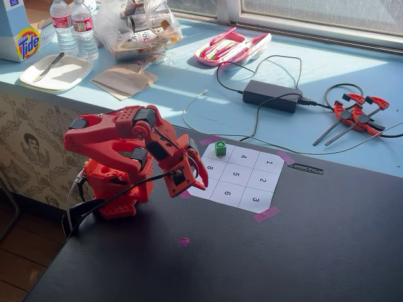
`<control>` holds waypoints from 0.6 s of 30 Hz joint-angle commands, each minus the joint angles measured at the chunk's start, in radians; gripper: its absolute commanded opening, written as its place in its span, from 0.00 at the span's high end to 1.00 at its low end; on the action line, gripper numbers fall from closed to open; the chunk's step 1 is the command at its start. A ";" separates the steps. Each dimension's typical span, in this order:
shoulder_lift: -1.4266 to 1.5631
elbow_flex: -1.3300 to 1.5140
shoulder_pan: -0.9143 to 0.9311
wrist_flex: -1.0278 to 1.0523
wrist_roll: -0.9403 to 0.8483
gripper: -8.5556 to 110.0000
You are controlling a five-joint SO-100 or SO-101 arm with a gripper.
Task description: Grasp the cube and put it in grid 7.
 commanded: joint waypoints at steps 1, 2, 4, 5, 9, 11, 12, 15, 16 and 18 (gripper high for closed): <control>0.046 0.064 0.006 -0.054 0.023 0.93; 0.060 0.095 0.006 -0.071 0.028 0.93; 0.084 0.158 0.006 -0.115 0.032 0.93; 0.097 0.187 0.005 -0.130 0.032 0.93; 0.120 0.272 0.003 -0.170 0.055 0.93; 0.129 0.310 0.002 -0.193 0.067 0.93; 0.133 0.328 0.000 -0.201 0.071 0.93; 0.152 0.376 -0.002 -0.225 0.084 0.93; 0.158 0.388 -0.002 -0.233 0.084 0.93; 0.170 0.411 -0.002 -0.249 0.086 0.93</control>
